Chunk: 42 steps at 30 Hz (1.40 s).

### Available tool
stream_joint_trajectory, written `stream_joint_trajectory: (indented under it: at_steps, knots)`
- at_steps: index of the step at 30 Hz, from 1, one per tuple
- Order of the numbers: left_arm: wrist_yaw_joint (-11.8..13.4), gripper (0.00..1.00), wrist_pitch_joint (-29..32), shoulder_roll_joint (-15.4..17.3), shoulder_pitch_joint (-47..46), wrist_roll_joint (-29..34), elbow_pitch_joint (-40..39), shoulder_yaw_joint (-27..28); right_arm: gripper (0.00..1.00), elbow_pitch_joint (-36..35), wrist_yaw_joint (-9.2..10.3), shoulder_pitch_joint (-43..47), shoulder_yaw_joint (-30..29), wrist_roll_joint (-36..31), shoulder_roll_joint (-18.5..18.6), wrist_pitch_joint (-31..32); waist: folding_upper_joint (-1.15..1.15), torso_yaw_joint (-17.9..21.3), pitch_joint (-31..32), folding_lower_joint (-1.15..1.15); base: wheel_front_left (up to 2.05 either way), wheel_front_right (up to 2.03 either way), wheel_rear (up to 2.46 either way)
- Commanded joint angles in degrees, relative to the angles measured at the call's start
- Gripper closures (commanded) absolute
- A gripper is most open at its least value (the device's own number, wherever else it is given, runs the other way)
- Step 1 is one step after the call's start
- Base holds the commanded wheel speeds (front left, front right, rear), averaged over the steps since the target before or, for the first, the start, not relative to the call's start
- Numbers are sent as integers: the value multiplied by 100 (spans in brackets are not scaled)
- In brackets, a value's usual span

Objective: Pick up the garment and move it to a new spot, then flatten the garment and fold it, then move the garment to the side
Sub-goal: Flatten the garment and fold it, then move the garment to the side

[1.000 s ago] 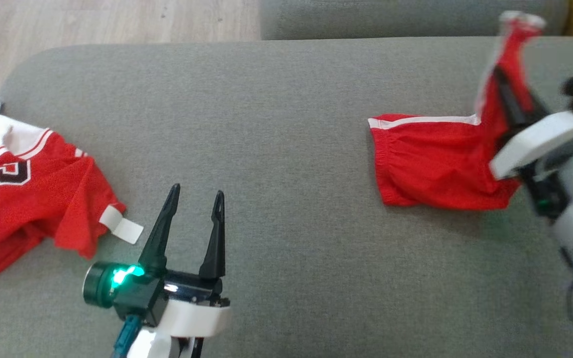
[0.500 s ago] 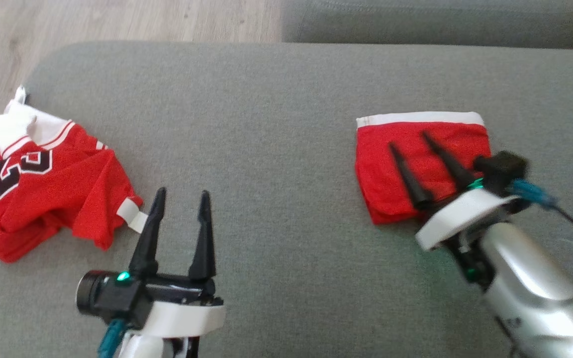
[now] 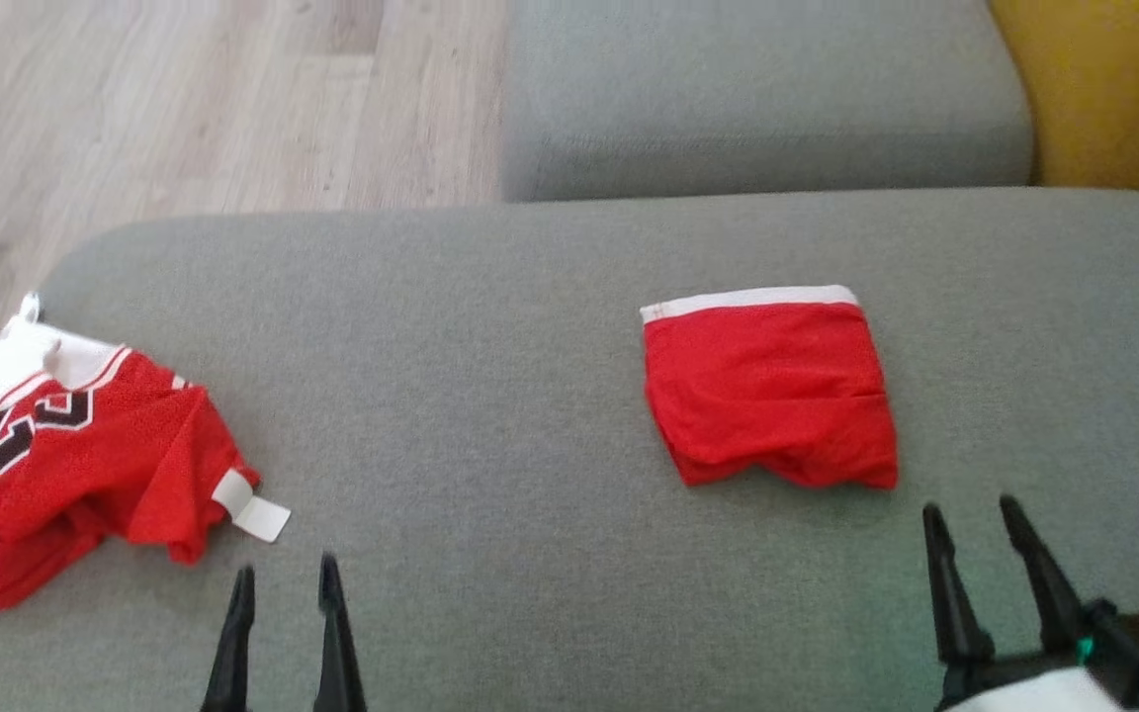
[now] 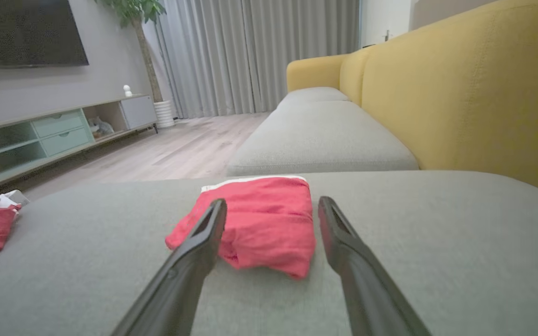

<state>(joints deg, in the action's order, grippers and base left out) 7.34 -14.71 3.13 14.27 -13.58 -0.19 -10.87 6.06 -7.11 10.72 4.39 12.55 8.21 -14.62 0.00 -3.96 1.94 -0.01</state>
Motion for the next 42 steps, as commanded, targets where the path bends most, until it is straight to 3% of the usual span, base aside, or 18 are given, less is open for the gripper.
stream_joint_trajectory:
  at_steps: [1,12,34,42]
  knots:
    - [49,0,-29,-24,-107,126,-165,239,0,-239,-37,-237,61,-86,15,-37,0,120,114,1,0,0,0]
    - [-246,0,-29,-24,71,692,-1,403,0,-143,-37,-66,144,-545,-127,-38,0,258,223,1,0,0,0]
    - [-262,0,-29,-25,-11,717,-41,319,0,75,-37,-238,205,-636,-146,-38,0,241,148,1,0,0,0]
    - [-502,0,-29,-25,-166,545,-78,231,0,217,-37,-413,66,-766,-136,-38,0,52,-110,1,0,0,0]
